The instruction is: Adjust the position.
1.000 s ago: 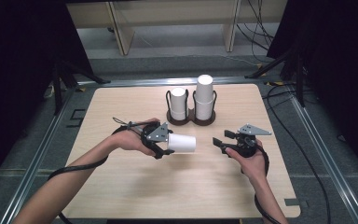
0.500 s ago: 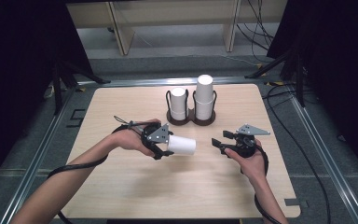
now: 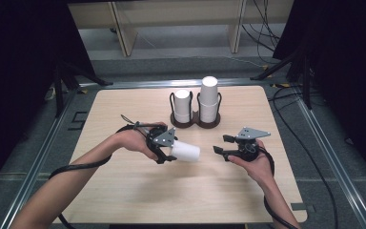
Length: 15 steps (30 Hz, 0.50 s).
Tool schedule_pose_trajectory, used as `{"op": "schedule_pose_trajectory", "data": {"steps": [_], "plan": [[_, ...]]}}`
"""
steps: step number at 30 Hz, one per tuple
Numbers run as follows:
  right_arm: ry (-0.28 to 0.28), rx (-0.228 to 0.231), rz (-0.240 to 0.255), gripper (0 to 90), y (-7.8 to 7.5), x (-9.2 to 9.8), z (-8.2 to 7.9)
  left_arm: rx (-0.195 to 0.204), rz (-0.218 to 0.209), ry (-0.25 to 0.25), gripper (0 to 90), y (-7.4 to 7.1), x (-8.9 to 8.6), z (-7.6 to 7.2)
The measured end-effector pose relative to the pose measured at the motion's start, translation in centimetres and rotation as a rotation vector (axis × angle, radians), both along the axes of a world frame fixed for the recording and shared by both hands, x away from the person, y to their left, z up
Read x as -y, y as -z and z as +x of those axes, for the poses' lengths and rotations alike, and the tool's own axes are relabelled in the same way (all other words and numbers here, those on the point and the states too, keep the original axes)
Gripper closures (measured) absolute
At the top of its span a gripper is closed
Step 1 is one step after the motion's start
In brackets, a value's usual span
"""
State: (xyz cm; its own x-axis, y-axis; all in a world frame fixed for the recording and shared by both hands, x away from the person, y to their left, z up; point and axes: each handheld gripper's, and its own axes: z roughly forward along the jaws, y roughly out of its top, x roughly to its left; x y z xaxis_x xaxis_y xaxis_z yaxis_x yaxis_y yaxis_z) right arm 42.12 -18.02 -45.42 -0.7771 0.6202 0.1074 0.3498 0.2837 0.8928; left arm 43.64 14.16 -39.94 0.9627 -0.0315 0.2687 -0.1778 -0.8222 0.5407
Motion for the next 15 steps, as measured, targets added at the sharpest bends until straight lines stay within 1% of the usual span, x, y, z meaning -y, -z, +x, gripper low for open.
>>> {"op": "schedule_pose_trajectory", "data": {"steps": [1,2,3,4,5,7,8,9,10,11,12,14,15], "plan": [[-0.021,0.006,-0.007,32.8,0.0,-0.1,0.1,-0.001,0.017,0.008,29.6,-0.1,0.1,0.0],[-0.021,0.006,-0.007,32.8,0.0,-0.1,0.1,-0.001,0.017,0.008,29.6,-0.1,0.1,0.0],[-0.039,-0.017,-0.015,32.6,-0.1,-0.2,0.0,0.001,0.026,0.011,29.6,-0.1,0.1,0.0],[-0.064,-0.006,-0.031,32.3,-0.1,-0.3,0.1,-0.003,0.023,0.008,29.6,-0.1,0.1,0.0],[-0.094,-0.021,-0.033,31.8,-0.1,-0.5,0.2,-0.001,0.034,0.009,29.6,-0.2,0.2,0.1],[-0.116,-0.024,-0.058,31.6,-0.2,-0.7,0.2,-0.001,0.038,0.009,29.7,-0.2,0.2,0.1],[-0.131,-0.033,-0.059,31.5,-0.3,-0.9,0.2,-0.003,0.048,0.014,29.7,-0.3,0.3,0.1],[-0.134,-0.022,-0.068,31.4,-0.3,-0.9,0.2,-0.003,0.048,0.014,29.7,-0.3,0.3,0.1],[-0.148,-0.033,-0.070,31.4,-0.4,-1.1,0.2,-0.002,0.060,0.016,29.7,-0.3,0.3,0.1],[-0.148,-0.033,-0.070,31.4,-0.4,-1.1,0.2,-0.002,0.060,0.016,29.7,-0.3,0.3,0.1],[-0.168,-0.036,-0.074,31.3,-0.5,-1.3,0.2,0.000,0.075,0.024,29.7,-0.4,0.4,0.1],[-0.183,-0.014,-0.090,31.3,-0.6,-1.5,0.4,-0.001,0.077,0.024,29.7,-0.4,0.5,0.1],[-0.191,-0.014,-0.095,31.3,-0.7,-1.6,0.4,-0.002,0.080,0.028,29.8,-0.5,0.6,0.0]]}}
